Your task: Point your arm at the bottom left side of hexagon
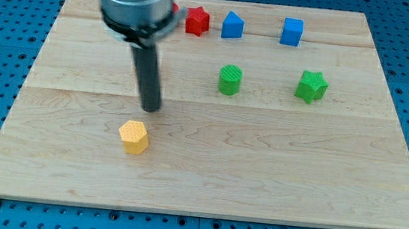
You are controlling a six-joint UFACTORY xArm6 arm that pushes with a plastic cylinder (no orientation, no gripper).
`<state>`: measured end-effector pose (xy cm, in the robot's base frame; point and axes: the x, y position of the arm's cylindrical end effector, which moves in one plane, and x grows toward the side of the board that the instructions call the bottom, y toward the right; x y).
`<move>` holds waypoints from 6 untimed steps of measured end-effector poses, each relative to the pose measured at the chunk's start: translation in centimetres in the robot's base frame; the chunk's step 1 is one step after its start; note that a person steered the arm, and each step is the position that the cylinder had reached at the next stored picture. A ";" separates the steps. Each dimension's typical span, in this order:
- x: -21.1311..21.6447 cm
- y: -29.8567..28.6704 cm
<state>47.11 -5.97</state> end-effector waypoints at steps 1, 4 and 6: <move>5.0 2.2; 8.4 -11.1; 12.3 -5.3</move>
